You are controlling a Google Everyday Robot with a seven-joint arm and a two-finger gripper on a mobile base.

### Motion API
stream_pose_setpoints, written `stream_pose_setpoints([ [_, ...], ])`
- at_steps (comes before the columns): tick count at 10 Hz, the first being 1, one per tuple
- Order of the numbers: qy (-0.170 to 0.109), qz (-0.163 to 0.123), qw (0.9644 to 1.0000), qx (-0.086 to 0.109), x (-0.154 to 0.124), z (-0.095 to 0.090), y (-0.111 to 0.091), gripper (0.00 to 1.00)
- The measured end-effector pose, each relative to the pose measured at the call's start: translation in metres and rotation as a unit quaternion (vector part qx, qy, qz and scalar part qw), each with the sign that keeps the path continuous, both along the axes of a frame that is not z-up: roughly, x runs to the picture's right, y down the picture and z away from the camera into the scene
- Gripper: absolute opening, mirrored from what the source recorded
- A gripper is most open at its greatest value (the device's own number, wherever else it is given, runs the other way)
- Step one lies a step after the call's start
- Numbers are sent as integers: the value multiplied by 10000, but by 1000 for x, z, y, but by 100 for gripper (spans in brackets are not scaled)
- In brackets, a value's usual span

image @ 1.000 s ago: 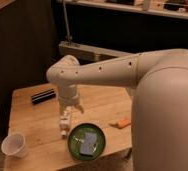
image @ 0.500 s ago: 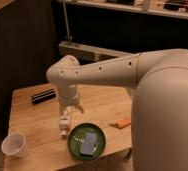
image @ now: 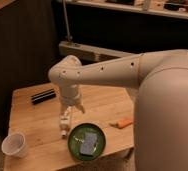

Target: Place the pepper in the ceramic cup

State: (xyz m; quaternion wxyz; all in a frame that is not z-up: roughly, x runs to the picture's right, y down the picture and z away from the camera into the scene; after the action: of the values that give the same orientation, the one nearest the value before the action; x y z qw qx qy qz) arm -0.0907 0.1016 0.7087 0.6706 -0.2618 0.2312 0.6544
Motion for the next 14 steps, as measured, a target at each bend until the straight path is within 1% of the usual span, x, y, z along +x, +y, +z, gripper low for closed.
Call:
stream_pose_setpoints([
  [2, 131, 254, 9996, 56, 35, 4, 1, 65],
  [3, 229, 473, 9986, 114, 69, 3, 7, 65],
  [4, 287, 631, 9974, 170, 92, 3, 11, 65],
  [6, 348, 811, 9958, 236, 119, 1, 17, 65],
  [11, 321, 802, 9960, 246, 117, 0, 18, 65],
  [12, 333, 726, 9963, 310, 119, -2, 19, 65],
  [13, 339, 359, 9967, 645, 123, -11, 17, 65],
  [14, 221, -84, 9947, 997, 130, -22, 12, 65],
])
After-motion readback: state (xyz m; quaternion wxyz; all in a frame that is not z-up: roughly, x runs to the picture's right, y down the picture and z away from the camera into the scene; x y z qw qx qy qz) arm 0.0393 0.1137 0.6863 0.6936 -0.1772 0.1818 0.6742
